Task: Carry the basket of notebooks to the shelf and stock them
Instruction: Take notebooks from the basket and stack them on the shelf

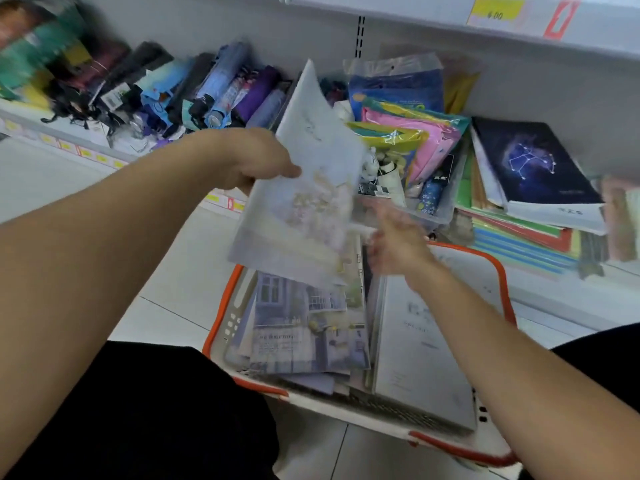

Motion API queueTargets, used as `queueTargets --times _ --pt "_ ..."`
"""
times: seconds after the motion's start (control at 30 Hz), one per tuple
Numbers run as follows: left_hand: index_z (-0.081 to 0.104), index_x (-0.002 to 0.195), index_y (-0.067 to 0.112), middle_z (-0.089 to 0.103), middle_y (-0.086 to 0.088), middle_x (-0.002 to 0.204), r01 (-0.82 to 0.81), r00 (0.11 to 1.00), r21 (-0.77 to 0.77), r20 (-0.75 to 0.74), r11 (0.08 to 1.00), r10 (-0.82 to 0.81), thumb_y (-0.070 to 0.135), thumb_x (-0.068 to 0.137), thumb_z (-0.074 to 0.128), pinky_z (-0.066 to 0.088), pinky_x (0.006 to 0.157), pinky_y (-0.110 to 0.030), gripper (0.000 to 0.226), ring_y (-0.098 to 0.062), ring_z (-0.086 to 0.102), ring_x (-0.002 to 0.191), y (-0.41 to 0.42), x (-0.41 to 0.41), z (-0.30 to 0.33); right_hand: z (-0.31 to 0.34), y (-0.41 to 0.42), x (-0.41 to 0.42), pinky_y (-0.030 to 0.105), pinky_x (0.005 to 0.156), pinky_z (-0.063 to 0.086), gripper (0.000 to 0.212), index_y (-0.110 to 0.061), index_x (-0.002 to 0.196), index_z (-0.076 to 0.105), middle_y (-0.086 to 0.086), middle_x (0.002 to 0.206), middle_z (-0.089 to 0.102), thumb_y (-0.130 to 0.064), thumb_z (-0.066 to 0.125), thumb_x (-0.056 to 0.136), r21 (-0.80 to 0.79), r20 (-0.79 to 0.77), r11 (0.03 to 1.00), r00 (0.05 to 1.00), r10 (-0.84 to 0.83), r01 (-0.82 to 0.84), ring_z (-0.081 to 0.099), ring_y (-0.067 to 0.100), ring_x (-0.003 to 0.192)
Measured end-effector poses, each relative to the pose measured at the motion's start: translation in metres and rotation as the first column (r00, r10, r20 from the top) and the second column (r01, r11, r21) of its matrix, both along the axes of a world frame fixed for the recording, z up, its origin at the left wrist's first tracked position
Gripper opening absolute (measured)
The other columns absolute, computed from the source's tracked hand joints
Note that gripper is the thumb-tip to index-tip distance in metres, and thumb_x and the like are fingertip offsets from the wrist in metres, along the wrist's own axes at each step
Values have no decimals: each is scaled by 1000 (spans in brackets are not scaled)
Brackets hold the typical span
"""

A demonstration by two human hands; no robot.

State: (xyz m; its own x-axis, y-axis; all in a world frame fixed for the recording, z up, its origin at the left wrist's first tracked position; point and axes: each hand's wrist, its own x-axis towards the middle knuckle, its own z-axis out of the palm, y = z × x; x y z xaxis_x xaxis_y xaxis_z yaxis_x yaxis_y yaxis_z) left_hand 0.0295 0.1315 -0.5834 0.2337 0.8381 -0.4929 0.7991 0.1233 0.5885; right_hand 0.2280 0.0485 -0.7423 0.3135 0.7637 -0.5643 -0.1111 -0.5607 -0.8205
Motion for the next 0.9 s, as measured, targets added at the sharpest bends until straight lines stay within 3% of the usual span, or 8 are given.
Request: queueTargets --times 0.1,0.17,0.37,0.47,0.53,0.67,0.77,0.9 --pt "50 112 1 59 -13 80 18 968 105 -250 994 9 13 101 48 54 57 -34 17 -25 59 63 4 -8 -6 -43 -31 -20 31 74 50 79 -19 122 58 4 114 64 -64 83 61 -298 345 904 848 402 -307 65 25 102" --pt "47 107 3 56 -12 76 -19 956 96 -288 995 46 10 101 45 55 51 -34 9 -26 59 62 6 -17 -11 -56 -42 -30 28 83 46 107 -10 141 39 5 136 53 -51 92 57 -274 418 910 814 403 -309 55 26 123" --pt "47 110 3 60 -14 85 -70 971 68 -225 995 84 14 102 46 55 66 -40 14 -31 64 74 7 -29 -8 -56 -38 -24 42 62 62 43 -6 82 66 8 89 69 -31 95 62 -281 362 915 851 380 -289 70 22 82" --pt "48 124 0 65 -19 107 -52 977 38 -206 998 58 15 101 48 57 77 -45 27 -34 67 86 6 -31 -7 -54 -39 -23 47 60 62 47 2 84 67 13 87 70 -26 96 60 -279 352 922 865 357 -266 71 25 78" --pt "48 127 -1 65 -18 103 -40 977 32 -206 999 46 15 101 48 57 74 -44 30 -32 67 81 4 -31 -7 -51 -40 -26 41 60 62 47 0 85 66 11 87 70 -29 94 62 -277 415 924 835 362 -263 70 24 76" --pt "47 131 0 63 -18 106 1 963 44 -268 999 11 15 101 49 53 56 -36 34 -30 64 76 4 -35 -12 -43 -45 -42 31 72 45 56 -15 112 56 3 115 57 -38 86 71 -257 692 917 604 395 -305 62 26 100" --pt "46 135 -1 61 -21 116 18 955 41 -298 999 -5 16 100 49 54 58 -38 39 -34 65 82 7 -40 -14 -46 -44 -51 32 79 49 62 -14 120 55 2 120 59 -37 86 72 -197 635 943 697 332 -270 62 25 106" --pt "45 135 -1 61 -20 117 17 958 26 -286 1000 -9 17 101 49 56 66 -41 39 -35 66 86 11 -42 -14 -53 -42 -54 32 71 54 50 -13 100 60 3 102 69 -32 90 66 -148 604 979 771 201 -139 67 24 92"
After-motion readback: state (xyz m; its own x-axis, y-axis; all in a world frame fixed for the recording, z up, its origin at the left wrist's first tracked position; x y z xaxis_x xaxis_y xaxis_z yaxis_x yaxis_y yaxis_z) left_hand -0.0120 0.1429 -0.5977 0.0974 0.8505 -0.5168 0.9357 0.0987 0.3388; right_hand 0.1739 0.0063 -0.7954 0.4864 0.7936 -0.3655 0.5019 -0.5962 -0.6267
